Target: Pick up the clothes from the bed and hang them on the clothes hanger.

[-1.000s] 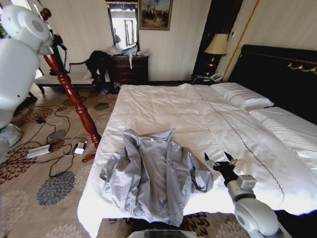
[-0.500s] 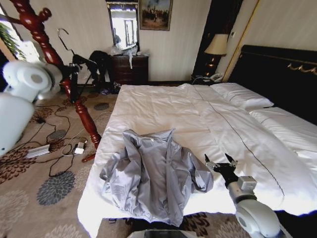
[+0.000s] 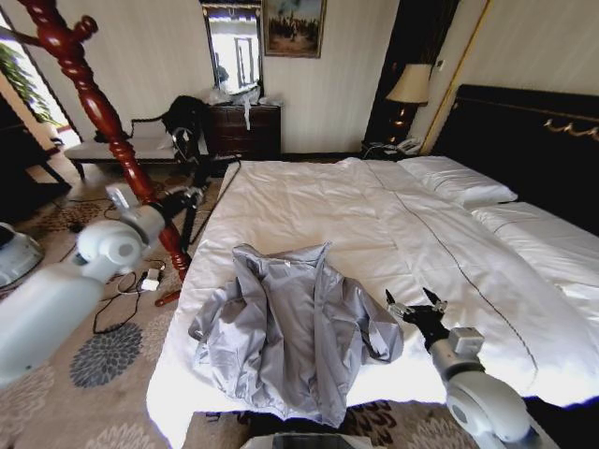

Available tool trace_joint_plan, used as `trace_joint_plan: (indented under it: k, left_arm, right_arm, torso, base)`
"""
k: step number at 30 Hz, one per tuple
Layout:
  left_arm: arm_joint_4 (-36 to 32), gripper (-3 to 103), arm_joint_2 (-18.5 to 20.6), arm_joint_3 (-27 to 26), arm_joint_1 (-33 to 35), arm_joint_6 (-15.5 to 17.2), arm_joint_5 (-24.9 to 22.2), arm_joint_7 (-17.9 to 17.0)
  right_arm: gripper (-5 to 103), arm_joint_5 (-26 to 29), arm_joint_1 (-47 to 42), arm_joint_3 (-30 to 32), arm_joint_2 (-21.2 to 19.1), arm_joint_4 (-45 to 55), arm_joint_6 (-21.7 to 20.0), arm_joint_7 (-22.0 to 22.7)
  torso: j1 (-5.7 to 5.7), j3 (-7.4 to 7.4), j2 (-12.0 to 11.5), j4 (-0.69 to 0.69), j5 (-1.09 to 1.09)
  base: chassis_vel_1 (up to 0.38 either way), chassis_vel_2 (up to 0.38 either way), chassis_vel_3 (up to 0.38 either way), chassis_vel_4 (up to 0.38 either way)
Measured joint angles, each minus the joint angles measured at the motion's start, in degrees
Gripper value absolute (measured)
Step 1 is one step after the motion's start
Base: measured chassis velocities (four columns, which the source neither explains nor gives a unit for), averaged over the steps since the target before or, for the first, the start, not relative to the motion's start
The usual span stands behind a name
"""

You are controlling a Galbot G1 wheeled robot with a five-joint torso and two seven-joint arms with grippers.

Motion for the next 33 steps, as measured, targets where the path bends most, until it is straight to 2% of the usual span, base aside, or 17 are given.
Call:
trace_joint_plan:
  k: [3,6,7,9,12,14,16,18,20,23,25,27,30,33]
  left_arm:
    - [-0.90,15,-0.56,-0.80,3.33,-0.72,2.29,0.74]
    - [-2.17,15,-1.89,-4.48,12.97,-1.77,7.82,1.73]
    - [-2.17,15,-1.89,-4.48,12.97,-1.77,7.82,1.73]
    - [-3.25,15,-2.89,-8.00,19.47,-2.03,9.55,2.55]
    - [-4.65,15,-3.64,-10.72,24.98,-2.50,10.91,3.52]
    - [-4.88,15,-3.72,-10.89,25.72,-2.59,11.13,3.67]
    - [-6.07,15,-3.87,-11.07,29.00,-2.97,11.72,4.65]
    - [-6.51,15,-3.89,-11.11,30.25,-3.07,11.81,4.96]
    - [-7.54,15,-3.88,-11.55,33.97,-3.08,11.69,5.62]
    - [-8.05,15,-3.80,-12.33,36.48,-3.06,11.69,6.30]
    - [-8.97,15,-3.88,-14.27,40.84,-2.93,11.74,7.22]
    - [-10.04,15,-4.30,-16.62,45.01,-2.82,12.04,7.74]
    - [-10.58,15,-4.44,-18.02,47.33,-2.80,12.32,8.35]
    - [-10.21,15,-4.44,-17.39,47.73,-2.76,12.36,8.94]
  right_arm:
    - [100,0.66,0.54,-0.43,-0.52,-0.09,-0.20,0.35]
    - [100,1.08,2.18,-1.46,-1.57,-1.41,1.31,0.05]
    - [100,1.08,2.18,-1.46,-1.57,-1.41,1.31,0.05]
    - [100,1.80,4.50,-2.86,-2.33,-2.16,1.25,0.48]
    - [100,3.37,7.20,-4.55,-3.28,-2.69,0.19,1.85]
    - [100,3.63,7.83,-4.95,-3.46,-2.86,-0.05,2.31]
    - [100,4.90,11.11,-7.31,-4.08,-4.22,-0.97,4.97]
    - [100,6.12,12.63,-8.45,-4.30,-4.89,-1.52,5.80]
    - [100,10.49,17.42,-12.40,-4.85,-7.10,-3.22,8.01]
    - [100,13.14,21.13,-15.60,-5.06,-8.98,-3.92,9.35]
    - [100,16.42,28.18,-21.12,-5.05,-12.49,-4.58,11.32]
    - [100,18.26,34.75,-26.00,-4.72,-16.32,-4.76,12.25]
    - [100,19.41,39.45,-28.91,-4.19,-19.85,-4.98,12.31]
    - [100,23.12,44.30,-30.54,-3.18,-24.46,-5.78,11.83]
  torso:
    - [0.00,0.00,0.00,0.01,0.00]
    - [0.00,0.00,0.00,0.02,-0.02]
    - [0.00,0.00,0.00,0.02,-0.02]
    - [0.00,0.00,0.00,0.03,-0.02]
    - [0.00,0.00,0.00,0.05,-0.01]
    - [0.00,0.00,0.00,0.05,-0.02]
    - [0.00,0.00,0.00,-0.01,-0.01]
    - [0.00,0.00,0.00,0.00,-0.01]
    - [0.00,0.00,0.00,0.01,-0.01]
    - [0.00,0.00,0.00,0.00,-0.03]
    - [0.00,0.00,0.00,0.02,0.00]
    - [0.01,0.00,-0.01,0.04,-0.02]
    - [0.01,0.00,-0.01,0.08,0.00]
    - [0.01,0.01,-0.01,-0.03,-0.03]
  base:
    - [0.000,0.000,0.000,0.000]
    - [0.000,0.000,0.000,0.000]
    - [0.000,0.000,0.000,0.000]
    - [0.000,0.000,0.000,0.000]
    - [0.000,0.000,0.000,0.000]
    - [0.000,0.000,0.000,0.000]
    - [0.000,0.000,0.000,0.000]
    - [0.000,0.000,0.000,0.000]
    - [0.000,0.000,0.000,0.000]
    - [0.000,0.000,0.000,0.000]
    - [0.000,0.000,0.000,0.000]
    - [0.000,0.000,0.000,0.000]
    - [0.000,0.000,0.000,0.000]
    - [0.000,0.000,0.000,0.000]
